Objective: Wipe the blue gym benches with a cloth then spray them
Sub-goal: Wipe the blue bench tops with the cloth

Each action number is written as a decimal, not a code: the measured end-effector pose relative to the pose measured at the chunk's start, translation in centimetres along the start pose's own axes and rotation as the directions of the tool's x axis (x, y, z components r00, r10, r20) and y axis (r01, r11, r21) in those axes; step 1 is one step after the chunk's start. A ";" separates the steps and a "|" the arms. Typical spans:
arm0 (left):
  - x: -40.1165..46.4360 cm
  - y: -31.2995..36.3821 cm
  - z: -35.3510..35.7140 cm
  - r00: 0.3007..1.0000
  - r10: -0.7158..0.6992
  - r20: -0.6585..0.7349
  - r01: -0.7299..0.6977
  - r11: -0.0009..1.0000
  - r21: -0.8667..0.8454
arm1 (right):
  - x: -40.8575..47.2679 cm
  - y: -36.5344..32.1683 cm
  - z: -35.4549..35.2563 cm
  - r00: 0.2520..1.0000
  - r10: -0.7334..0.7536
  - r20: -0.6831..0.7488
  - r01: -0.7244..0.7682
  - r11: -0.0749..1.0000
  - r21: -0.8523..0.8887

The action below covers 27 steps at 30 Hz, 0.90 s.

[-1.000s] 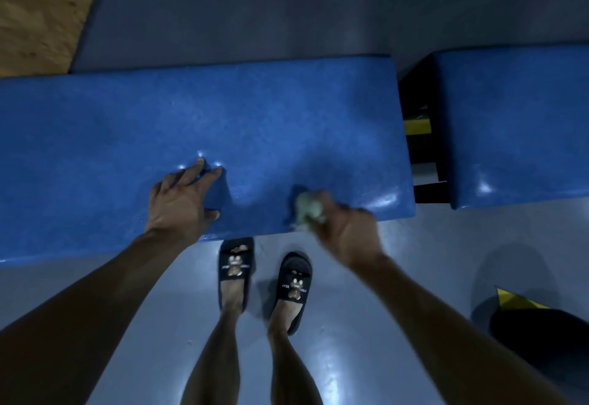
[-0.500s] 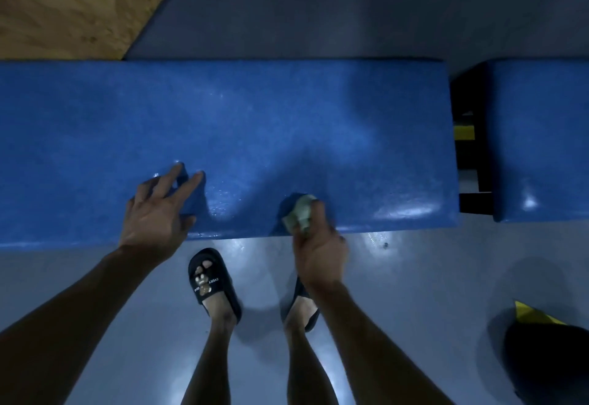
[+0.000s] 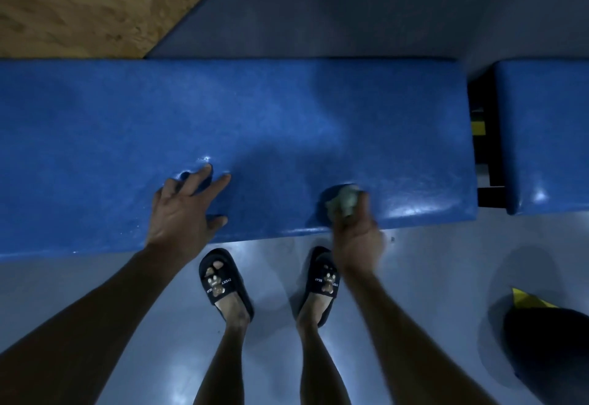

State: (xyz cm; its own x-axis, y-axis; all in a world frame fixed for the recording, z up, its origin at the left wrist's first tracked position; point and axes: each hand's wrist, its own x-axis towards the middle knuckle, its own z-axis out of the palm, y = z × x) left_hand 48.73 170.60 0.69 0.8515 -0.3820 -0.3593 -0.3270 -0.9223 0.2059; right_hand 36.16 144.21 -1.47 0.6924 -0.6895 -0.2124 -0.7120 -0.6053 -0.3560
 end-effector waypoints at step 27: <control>0.8 -2.6 -1.3 0.986 0.148 -0.080 -0.154 0.985 -0.078 | -2.3 -3.2 -0.3 0.841 -0.489 0.230 0.534 0.817 -0.216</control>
State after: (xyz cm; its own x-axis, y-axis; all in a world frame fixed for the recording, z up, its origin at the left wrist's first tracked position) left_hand 50.81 172.77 1.00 0.8237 -0.5082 -0.2514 -0.4213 -0.8453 0.3286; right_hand 36.87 147.60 0.48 0.9577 -0.1927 -0.2139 -0.2374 -0.9488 -0.2083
